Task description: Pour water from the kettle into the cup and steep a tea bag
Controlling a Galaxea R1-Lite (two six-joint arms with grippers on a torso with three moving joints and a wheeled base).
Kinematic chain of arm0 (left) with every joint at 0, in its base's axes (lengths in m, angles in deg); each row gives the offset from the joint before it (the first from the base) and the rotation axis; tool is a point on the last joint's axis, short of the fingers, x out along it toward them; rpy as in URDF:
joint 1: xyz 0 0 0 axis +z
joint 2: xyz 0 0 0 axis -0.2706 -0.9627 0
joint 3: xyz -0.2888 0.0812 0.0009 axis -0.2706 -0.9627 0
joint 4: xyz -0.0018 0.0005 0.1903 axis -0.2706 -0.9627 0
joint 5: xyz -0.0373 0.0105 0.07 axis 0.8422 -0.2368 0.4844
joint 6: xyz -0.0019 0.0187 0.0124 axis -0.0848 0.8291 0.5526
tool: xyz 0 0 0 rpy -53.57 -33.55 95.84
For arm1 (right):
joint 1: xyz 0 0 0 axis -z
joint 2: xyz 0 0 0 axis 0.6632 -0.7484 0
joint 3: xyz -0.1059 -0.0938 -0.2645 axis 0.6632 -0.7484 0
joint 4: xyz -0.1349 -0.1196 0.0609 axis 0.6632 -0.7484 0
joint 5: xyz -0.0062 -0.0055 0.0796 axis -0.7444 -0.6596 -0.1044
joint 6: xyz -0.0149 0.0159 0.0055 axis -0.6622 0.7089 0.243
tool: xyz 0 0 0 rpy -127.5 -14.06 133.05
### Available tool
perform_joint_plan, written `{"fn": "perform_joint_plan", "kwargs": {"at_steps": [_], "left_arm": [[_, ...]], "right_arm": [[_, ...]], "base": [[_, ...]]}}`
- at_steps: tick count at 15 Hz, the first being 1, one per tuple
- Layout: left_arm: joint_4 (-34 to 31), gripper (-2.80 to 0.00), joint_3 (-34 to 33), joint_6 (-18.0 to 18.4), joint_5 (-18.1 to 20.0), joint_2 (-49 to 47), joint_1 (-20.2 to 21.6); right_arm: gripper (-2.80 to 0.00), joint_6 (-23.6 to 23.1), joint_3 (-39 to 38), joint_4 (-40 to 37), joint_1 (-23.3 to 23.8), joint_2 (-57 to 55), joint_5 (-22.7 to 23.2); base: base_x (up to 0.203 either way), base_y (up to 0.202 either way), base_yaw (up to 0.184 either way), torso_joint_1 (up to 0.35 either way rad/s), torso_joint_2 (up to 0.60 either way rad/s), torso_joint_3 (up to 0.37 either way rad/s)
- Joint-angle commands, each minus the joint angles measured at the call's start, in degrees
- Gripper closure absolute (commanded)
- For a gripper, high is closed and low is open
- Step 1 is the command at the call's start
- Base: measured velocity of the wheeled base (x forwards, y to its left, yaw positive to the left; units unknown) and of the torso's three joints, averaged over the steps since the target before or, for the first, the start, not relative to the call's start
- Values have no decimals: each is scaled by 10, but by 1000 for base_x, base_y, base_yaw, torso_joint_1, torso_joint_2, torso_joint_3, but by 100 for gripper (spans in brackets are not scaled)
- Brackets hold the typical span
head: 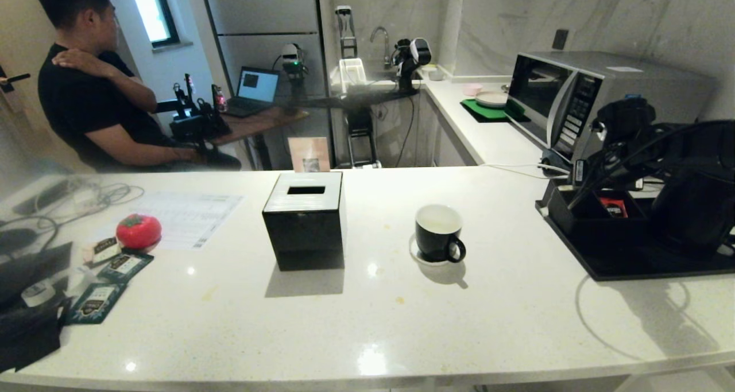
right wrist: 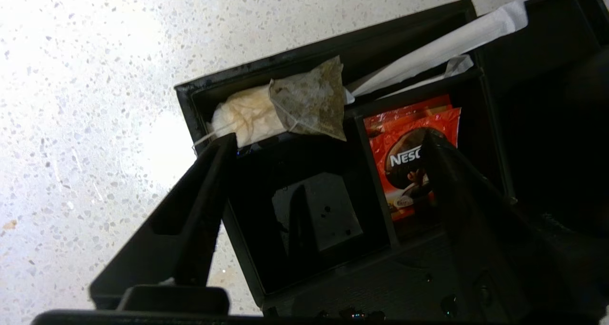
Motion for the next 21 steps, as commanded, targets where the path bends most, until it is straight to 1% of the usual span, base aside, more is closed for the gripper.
{"fn": "perform_joint_plan", "kwargs": {"at_steps": [1, 4, 21], "left_arm": [[1, 0, 0, 0, 0, 0, 0], [0, 0, 0, 0, 0, 0, 0], [0, 0, 0, 0, 0, 0, 0]], "right_arm": [[-280, 0, -9, 5, 0, -1, -2], [-280, 0, -14, 6, -2, -2, -14], [-280, -2, -11, 33, -1, -20, -23]], "base": [[0, 0, 0, 0, 0, 0], [0, 0, 0, 0, 0, 0], [0, 0, 0, 0, 0, 0]]}}
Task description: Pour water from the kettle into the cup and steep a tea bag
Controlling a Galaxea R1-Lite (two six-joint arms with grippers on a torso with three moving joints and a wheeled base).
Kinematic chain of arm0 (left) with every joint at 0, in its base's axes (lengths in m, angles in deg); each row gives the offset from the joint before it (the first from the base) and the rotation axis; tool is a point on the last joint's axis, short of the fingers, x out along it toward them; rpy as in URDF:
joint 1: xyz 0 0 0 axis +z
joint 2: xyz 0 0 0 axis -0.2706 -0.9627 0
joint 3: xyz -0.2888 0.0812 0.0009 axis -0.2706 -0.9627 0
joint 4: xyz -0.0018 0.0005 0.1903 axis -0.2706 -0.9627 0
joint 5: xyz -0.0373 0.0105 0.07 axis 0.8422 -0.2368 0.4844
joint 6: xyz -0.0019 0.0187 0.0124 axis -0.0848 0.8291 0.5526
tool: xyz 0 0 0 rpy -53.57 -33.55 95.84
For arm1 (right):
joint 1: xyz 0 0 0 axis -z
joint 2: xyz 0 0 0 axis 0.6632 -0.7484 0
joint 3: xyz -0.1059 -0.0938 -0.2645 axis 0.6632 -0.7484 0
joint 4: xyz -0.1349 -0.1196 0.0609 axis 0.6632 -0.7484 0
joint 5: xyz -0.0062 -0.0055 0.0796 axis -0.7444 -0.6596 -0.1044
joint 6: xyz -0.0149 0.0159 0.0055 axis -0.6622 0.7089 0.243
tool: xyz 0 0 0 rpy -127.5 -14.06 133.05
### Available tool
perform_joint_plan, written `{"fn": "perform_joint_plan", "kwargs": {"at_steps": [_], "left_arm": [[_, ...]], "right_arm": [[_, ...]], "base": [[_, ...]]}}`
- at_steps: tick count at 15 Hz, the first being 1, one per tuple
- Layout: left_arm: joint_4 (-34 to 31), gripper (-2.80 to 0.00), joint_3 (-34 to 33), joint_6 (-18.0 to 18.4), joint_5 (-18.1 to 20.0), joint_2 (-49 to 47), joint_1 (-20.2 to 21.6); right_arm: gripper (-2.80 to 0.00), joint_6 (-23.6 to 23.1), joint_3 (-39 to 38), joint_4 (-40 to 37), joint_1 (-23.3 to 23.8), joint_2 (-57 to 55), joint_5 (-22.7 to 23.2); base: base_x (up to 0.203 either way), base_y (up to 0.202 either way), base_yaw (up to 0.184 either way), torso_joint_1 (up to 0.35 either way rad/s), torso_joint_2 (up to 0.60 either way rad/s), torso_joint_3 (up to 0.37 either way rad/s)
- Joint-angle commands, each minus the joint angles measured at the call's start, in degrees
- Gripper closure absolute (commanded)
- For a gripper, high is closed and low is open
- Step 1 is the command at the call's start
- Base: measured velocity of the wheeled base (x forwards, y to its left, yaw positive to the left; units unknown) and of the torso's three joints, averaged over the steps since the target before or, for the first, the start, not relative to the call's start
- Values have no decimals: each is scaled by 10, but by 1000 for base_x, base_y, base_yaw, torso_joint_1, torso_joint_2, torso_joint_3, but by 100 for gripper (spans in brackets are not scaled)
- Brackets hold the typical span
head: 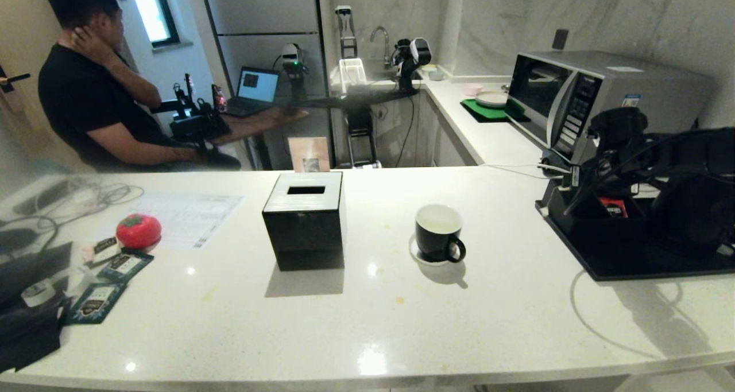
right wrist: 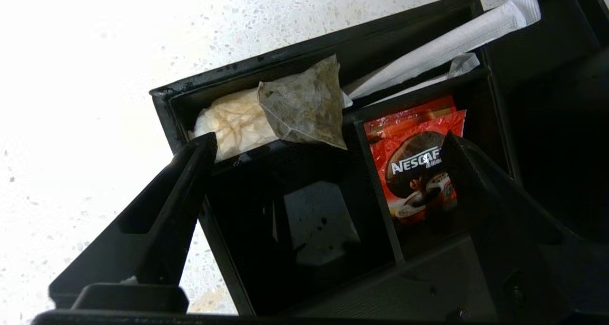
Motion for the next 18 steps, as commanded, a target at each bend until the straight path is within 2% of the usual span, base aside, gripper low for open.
{"fn": "perform_joint_plan", "kwargs": {"at_steps": [1, 16, 17, 18], "left_arm": [[0, 0, 0, 0, 0, 0, 0], [1, 0, 0, 0, 0, 0, 0], [0, 0, 0, 0, 0, 0, 0], [1, 0, 0, 0, 0, 0, 0]], "right_arm": [[-280, 1, 0, 1, 0, -4, -1], [-280, 0, 7, 15, 2, -17, -1], [0, -1, 7, 18, 2, -17, 0], [0, -1, 7, 18, 2, -17, 0]], "base": [[0, 0, 0, 0, 0, 0], [0, 0, 0, 0, 0, 0], [0, 0, 0, 0, 0, 0], [0, 0, 0, 0, 0, 0]]}}
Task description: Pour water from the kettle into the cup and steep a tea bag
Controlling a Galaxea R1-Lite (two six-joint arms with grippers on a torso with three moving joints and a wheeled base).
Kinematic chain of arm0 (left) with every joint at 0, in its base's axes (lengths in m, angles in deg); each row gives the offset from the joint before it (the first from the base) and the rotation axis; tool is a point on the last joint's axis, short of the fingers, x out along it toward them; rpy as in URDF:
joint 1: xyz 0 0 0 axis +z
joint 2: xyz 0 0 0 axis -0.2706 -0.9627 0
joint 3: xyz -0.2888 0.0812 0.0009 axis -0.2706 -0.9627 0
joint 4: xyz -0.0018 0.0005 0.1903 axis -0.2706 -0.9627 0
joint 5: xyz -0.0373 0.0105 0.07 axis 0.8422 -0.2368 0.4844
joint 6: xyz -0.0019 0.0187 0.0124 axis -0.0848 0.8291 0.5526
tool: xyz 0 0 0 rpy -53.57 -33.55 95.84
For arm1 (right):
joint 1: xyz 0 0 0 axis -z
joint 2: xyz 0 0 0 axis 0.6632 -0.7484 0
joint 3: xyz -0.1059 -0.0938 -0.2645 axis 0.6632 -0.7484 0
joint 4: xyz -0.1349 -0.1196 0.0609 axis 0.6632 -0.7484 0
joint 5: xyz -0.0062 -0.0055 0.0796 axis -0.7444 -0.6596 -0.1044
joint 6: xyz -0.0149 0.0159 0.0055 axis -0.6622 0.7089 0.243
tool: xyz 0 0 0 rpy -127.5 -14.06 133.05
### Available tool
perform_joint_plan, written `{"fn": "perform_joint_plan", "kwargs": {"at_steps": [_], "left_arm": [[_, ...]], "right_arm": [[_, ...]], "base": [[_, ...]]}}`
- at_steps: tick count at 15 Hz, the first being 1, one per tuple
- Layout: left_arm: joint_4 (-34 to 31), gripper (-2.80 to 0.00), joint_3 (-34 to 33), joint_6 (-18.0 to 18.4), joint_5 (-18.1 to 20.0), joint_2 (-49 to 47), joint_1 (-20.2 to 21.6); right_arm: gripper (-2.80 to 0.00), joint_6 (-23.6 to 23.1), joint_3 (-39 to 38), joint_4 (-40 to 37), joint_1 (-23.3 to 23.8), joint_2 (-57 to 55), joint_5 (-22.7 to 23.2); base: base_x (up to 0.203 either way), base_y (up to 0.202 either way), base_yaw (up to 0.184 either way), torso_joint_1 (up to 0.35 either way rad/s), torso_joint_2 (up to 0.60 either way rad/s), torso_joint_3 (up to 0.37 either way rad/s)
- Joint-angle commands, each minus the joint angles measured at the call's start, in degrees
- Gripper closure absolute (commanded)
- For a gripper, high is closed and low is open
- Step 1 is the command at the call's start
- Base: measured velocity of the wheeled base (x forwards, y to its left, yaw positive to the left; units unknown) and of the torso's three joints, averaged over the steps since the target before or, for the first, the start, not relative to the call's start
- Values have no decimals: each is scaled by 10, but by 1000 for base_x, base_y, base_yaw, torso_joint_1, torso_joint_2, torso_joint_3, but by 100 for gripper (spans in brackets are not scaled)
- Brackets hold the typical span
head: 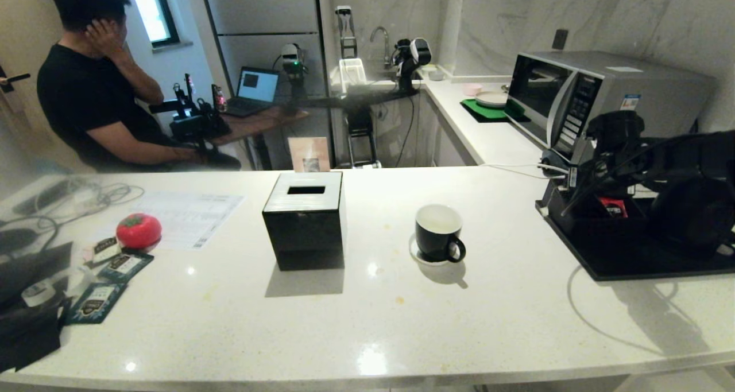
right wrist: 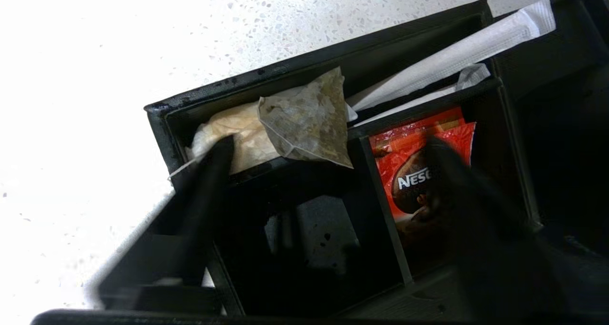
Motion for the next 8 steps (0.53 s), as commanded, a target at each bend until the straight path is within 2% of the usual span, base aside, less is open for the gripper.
{"fn": "perform_joint_plan", "kwargs": {"at_steps": [1, 8], "left_arm": [[0, 0, 0, -1, 0, 0, 0], [1, 0, 0, 0, 0, 0, 0]], "right_arm": [[0, 1, 0, -1, 0, -2, -1], [0, 1, 0, -1, 0, -2, -1]], "base": [[0, 0, 0, 0, 0, 0], [0, 0, 0, 0, 0, 0]]}}
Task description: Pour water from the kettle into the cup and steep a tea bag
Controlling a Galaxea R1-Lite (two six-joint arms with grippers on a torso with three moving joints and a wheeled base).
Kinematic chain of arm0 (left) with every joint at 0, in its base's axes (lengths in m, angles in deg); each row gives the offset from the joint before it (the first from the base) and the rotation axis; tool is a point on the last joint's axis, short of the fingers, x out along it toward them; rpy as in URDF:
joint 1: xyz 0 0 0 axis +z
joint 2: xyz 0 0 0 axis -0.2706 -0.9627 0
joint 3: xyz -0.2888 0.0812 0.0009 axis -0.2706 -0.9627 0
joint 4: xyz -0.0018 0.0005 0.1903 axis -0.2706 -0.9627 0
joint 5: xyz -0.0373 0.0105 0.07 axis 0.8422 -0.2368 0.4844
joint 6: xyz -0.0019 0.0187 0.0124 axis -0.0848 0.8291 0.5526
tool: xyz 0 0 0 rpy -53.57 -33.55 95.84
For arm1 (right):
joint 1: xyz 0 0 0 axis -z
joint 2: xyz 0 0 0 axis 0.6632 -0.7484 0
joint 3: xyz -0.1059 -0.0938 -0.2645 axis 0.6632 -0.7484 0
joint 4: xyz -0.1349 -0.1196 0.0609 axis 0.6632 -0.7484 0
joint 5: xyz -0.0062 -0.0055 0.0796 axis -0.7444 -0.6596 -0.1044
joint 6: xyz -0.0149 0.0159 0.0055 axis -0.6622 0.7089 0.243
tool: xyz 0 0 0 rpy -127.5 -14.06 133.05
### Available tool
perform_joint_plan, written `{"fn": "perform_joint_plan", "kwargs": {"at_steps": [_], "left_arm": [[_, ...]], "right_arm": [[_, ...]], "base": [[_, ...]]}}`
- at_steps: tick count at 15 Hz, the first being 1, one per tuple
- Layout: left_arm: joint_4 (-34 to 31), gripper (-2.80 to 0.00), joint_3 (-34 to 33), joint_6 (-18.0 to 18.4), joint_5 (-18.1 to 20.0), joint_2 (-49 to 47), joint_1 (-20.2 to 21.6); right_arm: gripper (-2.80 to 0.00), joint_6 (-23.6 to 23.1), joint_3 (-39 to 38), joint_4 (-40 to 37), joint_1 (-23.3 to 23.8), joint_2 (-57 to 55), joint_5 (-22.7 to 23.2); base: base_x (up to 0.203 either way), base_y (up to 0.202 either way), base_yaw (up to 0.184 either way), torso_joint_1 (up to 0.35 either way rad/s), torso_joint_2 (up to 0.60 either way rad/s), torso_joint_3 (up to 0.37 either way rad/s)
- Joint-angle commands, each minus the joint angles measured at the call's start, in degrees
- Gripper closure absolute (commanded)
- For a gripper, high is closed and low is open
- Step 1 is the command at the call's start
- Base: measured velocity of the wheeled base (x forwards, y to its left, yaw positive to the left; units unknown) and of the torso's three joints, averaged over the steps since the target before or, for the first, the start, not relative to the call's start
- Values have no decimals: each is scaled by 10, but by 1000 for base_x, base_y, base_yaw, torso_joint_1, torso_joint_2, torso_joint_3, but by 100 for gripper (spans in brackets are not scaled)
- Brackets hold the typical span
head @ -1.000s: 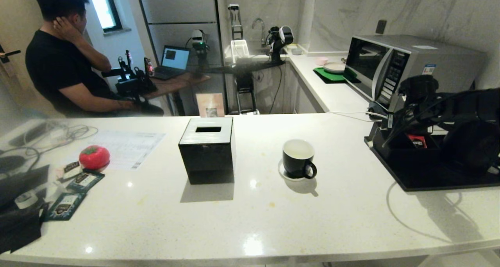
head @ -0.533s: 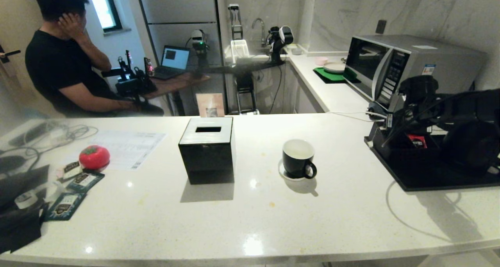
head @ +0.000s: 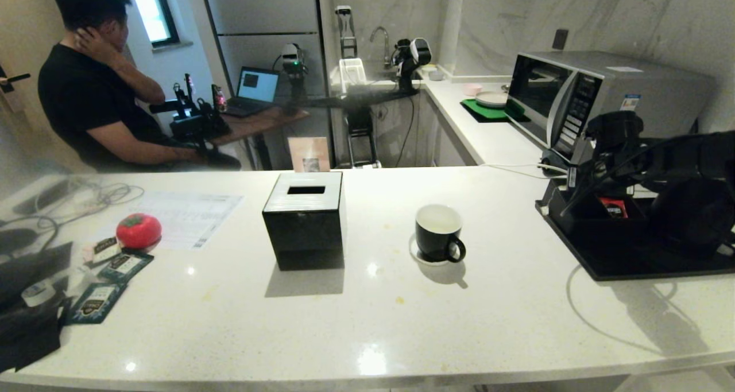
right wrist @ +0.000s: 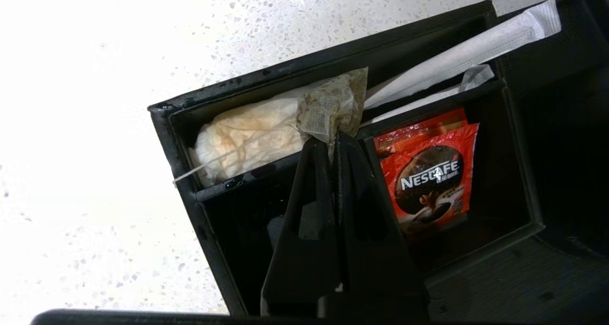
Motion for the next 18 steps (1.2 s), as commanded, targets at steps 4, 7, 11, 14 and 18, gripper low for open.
{"fn": "perform_joint_plan", "kwargs": {"at_steps": [4, 7, 11, 14, 18], "left_arm": [[1, 0, 0, 0, 0, 0, 0], [0, 0, 0, -1, 0, 0, 0], [1, 0, 0, 0, 0, 0, 0], [0, 0, 0, 0, 0, 0, 0], [1, 0, 0, -1, 0, 0, 0]], "right_arm": [[0, 1, -1, -2, 0, 1, -1], [0, 1, -1, -2, -1, 4, -1], [0, 1, -1, -2, -2, 13, -1], [0, 1, -1, -2, -3, 23, -1], [0, 0, -3, -2, -5, 37, -1]], "base": [[0, 0, 0, 0, 0, 0], [0, 0, 0, 0, 0, 0], [0, 0, 0, 0, 0, 0], [0, 0, 0, 0, 0, 0], [0, 0, 0, 0, 0, 0]]}}
